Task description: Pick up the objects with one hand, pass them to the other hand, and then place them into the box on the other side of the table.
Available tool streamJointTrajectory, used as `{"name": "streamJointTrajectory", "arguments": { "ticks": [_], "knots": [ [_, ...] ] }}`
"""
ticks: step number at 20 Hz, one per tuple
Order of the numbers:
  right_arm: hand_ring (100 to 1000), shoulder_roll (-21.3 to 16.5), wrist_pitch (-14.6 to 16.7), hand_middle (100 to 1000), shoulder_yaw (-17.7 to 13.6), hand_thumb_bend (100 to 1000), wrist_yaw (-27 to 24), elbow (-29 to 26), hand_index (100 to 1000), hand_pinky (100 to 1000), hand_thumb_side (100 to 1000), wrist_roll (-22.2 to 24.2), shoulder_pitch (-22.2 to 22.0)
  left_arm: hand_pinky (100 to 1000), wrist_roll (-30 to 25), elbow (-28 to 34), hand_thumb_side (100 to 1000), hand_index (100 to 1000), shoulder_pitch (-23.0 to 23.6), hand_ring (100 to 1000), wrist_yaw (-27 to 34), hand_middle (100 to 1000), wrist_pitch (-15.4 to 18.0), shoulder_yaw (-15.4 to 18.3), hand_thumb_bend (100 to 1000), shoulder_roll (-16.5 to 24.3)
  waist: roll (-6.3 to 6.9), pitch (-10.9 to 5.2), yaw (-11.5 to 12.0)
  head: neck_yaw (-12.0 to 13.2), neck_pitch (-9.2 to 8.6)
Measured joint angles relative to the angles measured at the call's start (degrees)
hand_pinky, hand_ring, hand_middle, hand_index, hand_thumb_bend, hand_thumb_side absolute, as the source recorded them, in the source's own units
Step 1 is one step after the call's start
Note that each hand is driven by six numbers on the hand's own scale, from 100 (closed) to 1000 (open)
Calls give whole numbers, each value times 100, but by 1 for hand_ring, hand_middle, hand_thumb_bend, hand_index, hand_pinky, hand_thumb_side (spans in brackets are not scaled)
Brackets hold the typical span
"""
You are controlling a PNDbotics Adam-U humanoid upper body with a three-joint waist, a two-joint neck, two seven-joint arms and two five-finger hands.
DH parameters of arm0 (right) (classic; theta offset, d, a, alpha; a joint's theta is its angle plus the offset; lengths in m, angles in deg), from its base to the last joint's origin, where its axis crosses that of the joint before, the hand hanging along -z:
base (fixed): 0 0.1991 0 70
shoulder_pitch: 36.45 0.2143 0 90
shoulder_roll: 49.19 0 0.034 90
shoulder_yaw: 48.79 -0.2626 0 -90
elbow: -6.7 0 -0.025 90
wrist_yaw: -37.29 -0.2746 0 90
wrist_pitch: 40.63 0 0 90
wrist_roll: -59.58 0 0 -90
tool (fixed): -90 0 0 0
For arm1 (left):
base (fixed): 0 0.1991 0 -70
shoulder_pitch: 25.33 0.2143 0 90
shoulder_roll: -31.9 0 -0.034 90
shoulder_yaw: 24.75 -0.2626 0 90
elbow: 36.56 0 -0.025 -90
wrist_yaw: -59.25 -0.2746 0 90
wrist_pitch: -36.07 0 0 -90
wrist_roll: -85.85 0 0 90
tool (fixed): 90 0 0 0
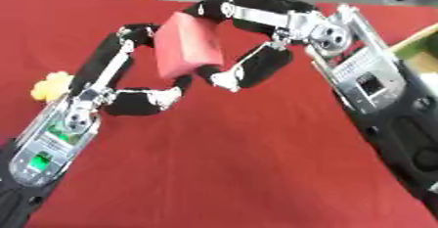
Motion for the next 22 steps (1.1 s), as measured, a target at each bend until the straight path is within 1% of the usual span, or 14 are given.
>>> {"name": "streamJointTrajectory", "arguments": {
  "ticks": [7, 11, 14, 16, 18, 22],
  "knots": [
    [857, -276, -348, 364, -363, 100, -555, -516, 545, 885, 162, -121, -187, 729, 89, -46, 391, 815, 76, 680, -2, 583, -62, 143, 243, 79, 11, 0, -33, -22, -50],
    [864, -482, -539, 365, -588, 100, -803, -740, 548, 892, 179, -243, -364, 728, 134, -46, 387, 813, 134, 679, -6, 582, -83, 197, 246, 146, 13, 0, -48, -62, -57],
    [867, -659, -670, 367, -796, 100, -984, -852, 551, 896, 183, -362, -542, 728, 173, -41, 383, 813, 173, 679, -6, 581, -98, 240, 247, 197, 17, 0, -49, -97, -100],
    [869, -815, -747, 369, -978, 100, -1113, -913, 553, 898, 184, -472, -709, 728, 196, -16, 380, 812, 209, 678, -6, 581, -110, 273, 246, 248, 25, 0, -50, -108, -103],
    [875, -1009, -810, 396, -1192, 100, -1232, -941, 581, 903, 195, -634, -906, 728, 229, 30, 383, 811, 233, 678, -6, 580, -121, 308, 239, 300, 38, 0, -58, -110, -103],
    [879, -1403, -792, 398, -1676, 100, -1350, -818, 585, 907, 170, -1089, -1356, 729, 296, 103, 383, 810, 298, 678, 0, 580, -158, 382, 237, 392, 54, 0, -63, -140, -103]
  ]
}}
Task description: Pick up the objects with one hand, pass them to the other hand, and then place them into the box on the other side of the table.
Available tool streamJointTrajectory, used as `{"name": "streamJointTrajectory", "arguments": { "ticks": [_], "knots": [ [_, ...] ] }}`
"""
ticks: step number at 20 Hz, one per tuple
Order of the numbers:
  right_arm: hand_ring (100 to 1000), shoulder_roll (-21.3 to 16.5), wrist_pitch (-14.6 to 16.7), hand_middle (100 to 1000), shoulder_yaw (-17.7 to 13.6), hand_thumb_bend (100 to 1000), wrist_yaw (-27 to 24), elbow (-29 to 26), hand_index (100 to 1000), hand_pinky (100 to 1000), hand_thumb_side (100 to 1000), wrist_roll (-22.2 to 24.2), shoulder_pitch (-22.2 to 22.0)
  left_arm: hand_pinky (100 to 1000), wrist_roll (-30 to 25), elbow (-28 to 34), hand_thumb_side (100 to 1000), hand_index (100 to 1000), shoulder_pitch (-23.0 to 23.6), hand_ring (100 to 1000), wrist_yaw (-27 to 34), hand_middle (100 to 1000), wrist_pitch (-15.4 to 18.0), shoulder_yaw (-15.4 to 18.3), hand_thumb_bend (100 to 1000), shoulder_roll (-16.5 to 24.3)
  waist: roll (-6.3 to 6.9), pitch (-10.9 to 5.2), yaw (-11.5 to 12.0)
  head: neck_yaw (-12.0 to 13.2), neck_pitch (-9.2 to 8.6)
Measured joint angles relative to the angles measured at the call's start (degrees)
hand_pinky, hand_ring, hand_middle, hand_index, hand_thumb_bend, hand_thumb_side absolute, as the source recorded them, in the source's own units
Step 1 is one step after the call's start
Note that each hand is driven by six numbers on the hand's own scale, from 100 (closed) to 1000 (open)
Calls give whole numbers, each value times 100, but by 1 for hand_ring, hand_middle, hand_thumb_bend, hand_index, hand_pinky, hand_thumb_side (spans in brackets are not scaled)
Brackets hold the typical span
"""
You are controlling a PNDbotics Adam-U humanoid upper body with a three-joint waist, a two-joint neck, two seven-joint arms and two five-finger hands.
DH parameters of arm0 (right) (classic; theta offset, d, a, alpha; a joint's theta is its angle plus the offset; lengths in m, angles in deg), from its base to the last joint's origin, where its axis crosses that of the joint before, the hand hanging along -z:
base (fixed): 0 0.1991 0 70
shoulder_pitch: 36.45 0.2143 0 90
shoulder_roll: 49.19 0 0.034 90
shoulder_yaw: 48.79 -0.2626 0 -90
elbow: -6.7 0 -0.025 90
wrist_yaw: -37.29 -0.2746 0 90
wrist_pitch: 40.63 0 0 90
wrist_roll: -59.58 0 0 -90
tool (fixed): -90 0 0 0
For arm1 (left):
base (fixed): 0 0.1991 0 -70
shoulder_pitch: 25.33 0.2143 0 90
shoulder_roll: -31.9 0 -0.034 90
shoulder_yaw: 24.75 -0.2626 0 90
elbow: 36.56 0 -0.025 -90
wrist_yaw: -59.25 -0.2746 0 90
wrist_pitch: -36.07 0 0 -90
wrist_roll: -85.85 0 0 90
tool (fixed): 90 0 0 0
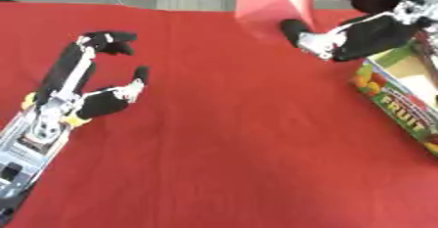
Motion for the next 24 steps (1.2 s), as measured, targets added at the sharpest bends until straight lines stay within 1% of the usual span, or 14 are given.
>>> {"name": "streamJointTrajectory", "arguments": {
  "ticks": [4, 8, 9, 11, 12, 16, 19, 24],
  "knots": [
    [878, -263, 63, 399, -428, 100, 1, 431, 586, 905, 179, -506, -345, 729, 65, 70, 376, 810, 30, 678, 15, 580, -31, 73, 238, 62, 48, 2, -9, -188, 2],
    [880, -480, 182, 409, -773, 100, 58, 875, 596, 906, 173, -822, -632, 729, 124, 157, 369, 810, 66, 678, 46, 580, -62, 144, 241, 136, 79, 17, -37, -423, 1],
    [880, -528, 218, 418, -843, 100, 81, 971, 604, 913, 167, -875, -692, 729, 138, 183, 369, 810, 79, 678, 49, 580, -70, 166, 240, 149, 91, 17, -40, -467, 1],
    [875, -633, 290, 431, -969, 100, 170, 1183, 614, 908, 100, -1004, -814, 728, 173, 222, 374, 810, 110, 677, 57, 577, -88, 207, 233, 186, 104, 17, -55, -537, -2],
    [875, -686, 334, 432, -1027, 100, 260, 1318, 615, 907, 100, -1100, -880, 728, 196, 245, 374, 810, 124, 676, 71, 577, -103, 228, 232, 189, 105, 18, -61, -565, -6],
    [883, -770, 490, 439, -1158, 100, 624, 1940, 623, 910, 136, -1462, -1037, 728, 289, 281, 374, 809, 190, 676, 138, 576, -142, 300, 231, 191, 124, 19, -64, -629, -51],
    [887, -771, 608, 444, -1225, 100, 791, 2393, 629, 910, 147, -1592, -1084, 728, 341, 292, 374, 810, 204, 677, 163, 576, -152, 334, 231, 209, 141, 25, -63, -652, -54],
    [890, -772, 792, 462, -1286, 100, 998, 2946, 646, 906, 125, -1711, -1086, 728, 397, 325, 373, 809, 209, 677, 179, 576, -174, 391, 231, 238, 166, 35, -53, -691, -97]
  ]
}}
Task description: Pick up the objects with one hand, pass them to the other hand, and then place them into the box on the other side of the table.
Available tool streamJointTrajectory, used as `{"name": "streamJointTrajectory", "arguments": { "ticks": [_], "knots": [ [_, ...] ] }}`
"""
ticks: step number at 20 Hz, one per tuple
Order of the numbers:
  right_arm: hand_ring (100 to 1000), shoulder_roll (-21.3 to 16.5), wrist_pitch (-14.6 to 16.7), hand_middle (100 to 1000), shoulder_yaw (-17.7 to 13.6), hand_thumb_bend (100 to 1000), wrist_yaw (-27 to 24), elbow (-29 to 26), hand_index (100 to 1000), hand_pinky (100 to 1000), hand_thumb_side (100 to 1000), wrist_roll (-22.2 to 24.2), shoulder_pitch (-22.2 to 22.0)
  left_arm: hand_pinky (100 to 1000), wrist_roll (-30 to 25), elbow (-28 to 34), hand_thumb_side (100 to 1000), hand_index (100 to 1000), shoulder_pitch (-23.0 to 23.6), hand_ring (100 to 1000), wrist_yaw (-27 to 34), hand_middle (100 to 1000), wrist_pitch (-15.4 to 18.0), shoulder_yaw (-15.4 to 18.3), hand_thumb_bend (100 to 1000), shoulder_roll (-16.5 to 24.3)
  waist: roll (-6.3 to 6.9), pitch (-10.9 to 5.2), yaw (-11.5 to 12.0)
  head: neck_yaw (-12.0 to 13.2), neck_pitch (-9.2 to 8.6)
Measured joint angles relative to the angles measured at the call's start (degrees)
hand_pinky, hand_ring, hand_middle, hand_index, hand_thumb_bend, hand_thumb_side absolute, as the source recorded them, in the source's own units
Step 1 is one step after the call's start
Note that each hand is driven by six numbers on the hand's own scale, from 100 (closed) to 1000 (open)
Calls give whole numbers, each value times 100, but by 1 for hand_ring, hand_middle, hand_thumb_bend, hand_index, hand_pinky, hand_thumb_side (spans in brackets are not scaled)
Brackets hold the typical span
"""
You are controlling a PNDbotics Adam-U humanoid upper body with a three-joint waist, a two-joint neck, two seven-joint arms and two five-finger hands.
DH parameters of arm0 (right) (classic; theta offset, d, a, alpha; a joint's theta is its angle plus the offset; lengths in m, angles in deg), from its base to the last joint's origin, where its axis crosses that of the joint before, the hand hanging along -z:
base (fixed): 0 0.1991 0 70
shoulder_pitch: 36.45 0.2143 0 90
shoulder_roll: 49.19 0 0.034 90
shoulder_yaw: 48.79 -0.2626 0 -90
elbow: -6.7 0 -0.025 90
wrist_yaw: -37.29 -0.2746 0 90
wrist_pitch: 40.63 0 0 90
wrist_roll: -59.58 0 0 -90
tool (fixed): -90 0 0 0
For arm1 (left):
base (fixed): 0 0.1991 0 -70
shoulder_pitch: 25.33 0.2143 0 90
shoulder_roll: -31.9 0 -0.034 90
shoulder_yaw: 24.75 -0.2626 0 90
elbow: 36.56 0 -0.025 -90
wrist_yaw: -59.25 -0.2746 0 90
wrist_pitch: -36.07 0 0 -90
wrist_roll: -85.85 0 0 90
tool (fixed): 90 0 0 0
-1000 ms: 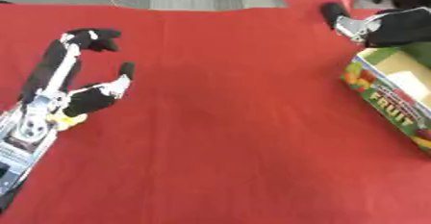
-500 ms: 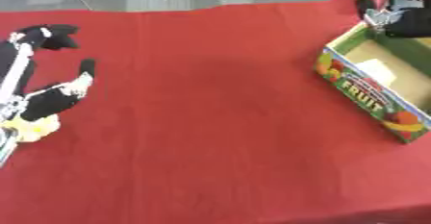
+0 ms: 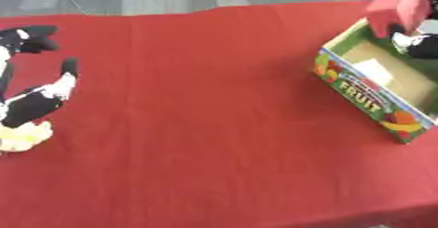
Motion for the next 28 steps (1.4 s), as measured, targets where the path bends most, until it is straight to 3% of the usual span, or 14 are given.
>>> {"name": "streamJointTrajectory", "arguments": {
  "ticks": [5, 8, 12, 17, 24, 27, 28],
  "knots": [
    [925, -16, 181, 544, 0, 100, 225, 411, 718, 921, 156, -162, -1, 727, 42, 23, 374, 809, 12, 677, 20, 575, -22, 34, 231, 3, 0, 2, 13, -29, -5],
    [990, -38, 302, 680, 4, 100, 390, 634, 823, 949, 190, -173, 2, 729, 54, 24, 376, 809, 19, 677, 22, 574, -30, 48, 230, 8, 0, 2, 18, -29, -5],
    [1000, -39, 490, 810, 6, 100, 578, 867, 911, 981, 229, -51, 10, 732, 72, 24, 380, 809, 40, 677, 22, 574, -38, 62, 231, 30, 0, 3, 23, -33, -5],
    [1000, -47, 593, 834, 5, 100, 688, 1028, 921, 988, 229, -5, 18, 732, 76, 24, 384, 809, 43, 677, 23, 573, -39, 63, 233, 43, 0, 3, 32, -180, -5],
    [1000, -89, 549, 870, 4, 100, 815, 1145, 950, 1000, 358, -79, 62, 731, 87, 24, 389, 808, 47, 676, 23, 571, -50, 63, 234, 43, -1, 4, 54, -390, -5],
    [1000, -108, 500, 875, 4, 100, 908, 1194, 967, 1000, 334, -153, 69, 731, 88, 24, 388, 808, 47, 676, 23, 571, -51, 63, 235, 43, -1, 4, 57, -395, -6],
    [1000, -127, 481, 875, 3, 100, 948, 1214, 981, 1000, 218, -177, 81, 731, 88, 24, 386, 808, 48, 676, 23, 571, -51, 63, 235, 43, 0, 4, 59, -394, -6]
  ]
}}
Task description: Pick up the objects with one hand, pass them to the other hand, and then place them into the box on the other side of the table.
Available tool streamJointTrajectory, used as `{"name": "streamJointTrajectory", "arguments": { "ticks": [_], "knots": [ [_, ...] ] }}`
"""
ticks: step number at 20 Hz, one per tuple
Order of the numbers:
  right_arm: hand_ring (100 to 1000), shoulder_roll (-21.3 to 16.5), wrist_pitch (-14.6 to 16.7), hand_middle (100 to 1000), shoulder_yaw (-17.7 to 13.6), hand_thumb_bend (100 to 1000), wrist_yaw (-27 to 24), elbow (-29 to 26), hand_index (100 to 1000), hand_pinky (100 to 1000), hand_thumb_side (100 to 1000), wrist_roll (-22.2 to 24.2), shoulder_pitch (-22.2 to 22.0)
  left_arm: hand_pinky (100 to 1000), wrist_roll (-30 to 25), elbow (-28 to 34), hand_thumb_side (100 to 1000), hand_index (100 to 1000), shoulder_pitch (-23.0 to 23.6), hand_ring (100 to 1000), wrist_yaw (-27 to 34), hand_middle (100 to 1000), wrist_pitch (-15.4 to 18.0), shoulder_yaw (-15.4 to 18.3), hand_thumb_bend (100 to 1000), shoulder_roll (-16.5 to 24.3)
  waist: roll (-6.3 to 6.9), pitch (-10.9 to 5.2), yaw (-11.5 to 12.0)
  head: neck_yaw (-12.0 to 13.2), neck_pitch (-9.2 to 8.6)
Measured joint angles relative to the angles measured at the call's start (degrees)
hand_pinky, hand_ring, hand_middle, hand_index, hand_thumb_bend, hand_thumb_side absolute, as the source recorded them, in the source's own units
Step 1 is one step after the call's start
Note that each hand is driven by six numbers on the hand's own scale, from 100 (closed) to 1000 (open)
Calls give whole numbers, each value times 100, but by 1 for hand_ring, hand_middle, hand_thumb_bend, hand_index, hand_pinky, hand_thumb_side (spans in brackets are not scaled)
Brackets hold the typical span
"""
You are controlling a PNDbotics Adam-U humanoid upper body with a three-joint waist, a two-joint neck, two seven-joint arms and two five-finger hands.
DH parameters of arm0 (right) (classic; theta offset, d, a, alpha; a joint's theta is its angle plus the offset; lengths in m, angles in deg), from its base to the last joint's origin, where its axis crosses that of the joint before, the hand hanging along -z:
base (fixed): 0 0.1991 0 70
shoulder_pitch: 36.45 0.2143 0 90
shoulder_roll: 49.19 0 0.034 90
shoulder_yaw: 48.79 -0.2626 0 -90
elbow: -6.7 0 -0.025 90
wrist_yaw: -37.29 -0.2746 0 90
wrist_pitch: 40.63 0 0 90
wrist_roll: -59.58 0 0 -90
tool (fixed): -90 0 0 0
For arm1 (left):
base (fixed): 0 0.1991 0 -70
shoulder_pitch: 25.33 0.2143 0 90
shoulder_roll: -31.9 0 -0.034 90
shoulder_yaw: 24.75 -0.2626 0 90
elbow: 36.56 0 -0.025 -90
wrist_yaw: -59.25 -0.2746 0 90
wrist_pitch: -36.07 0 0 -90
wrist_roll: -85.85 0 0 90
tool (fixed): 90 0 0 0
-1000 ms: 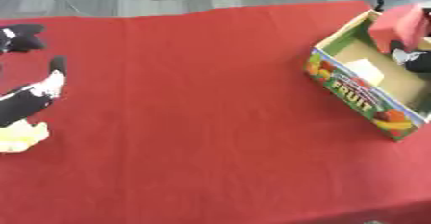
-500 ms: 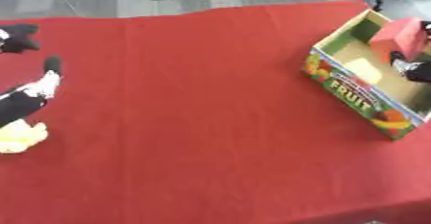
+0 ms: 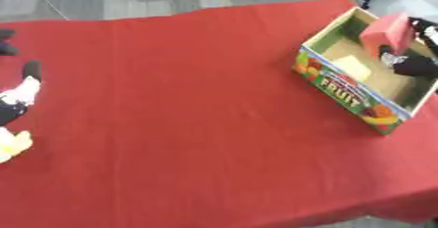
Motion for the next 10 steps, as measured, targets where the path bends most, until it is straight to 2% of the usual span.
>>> {"name": "streamJointTrajectory", "arguments": {
  "ticks": [1, 2, 3, 4, 5, 10],
  "knots": [
    [1000, -13, -24, 871, 0, 100, 44, 16, 981, 1000, 170, -26, 23, 731, 1, 0, 387, 808, 1, 676, 0, 571, -1, 0, 235, 0, 1, 0, 0, 2, 0],
    [1000, -14, -48, 870, 0, 136, 84, 33, 983, 1000, 167, -48, 38, 731, 3, 0, 386, 808, 1, 676, 0, 570, -3, 0, 235, 0, 1, 0, 3, 7, 0],
    [1000, -14, -79, 868, 0, 147, 124, 49, 983, 1000, 222, -65, 48, 731, 6, 0, 386, 809, 2, 676, 0, 570, -6, 0, 235, 0, 2, 0, 4, 11, 0],
    [1000, -16, -106, 864, 0, 100, 157, 70, 983, 1000, 337, -80, 65, 731, 8, 0, 386, 809, 3, 676, 0, 570, -8, 0, 234, 0, 4, 0, 4, 14, 0],
    [1000, -17, -143, 857, 0, 100, 186, 87, 977, 1000, 392, -92, 82, 731, 9, 0, 386, 809, 3, 676, 0, 570, -9, 0, 232, 0, 5, 0, 4, 17, 0],
    [1000, -80, -318, 851, 0, 100, 257, 230, 970, 1000, 456, -173, 178, 731, 13, 0, 386, 810, 6, 676, 1, 569, -13, 0, 232, 0, 11, 3, 7, 43, 1]
  ]
}}
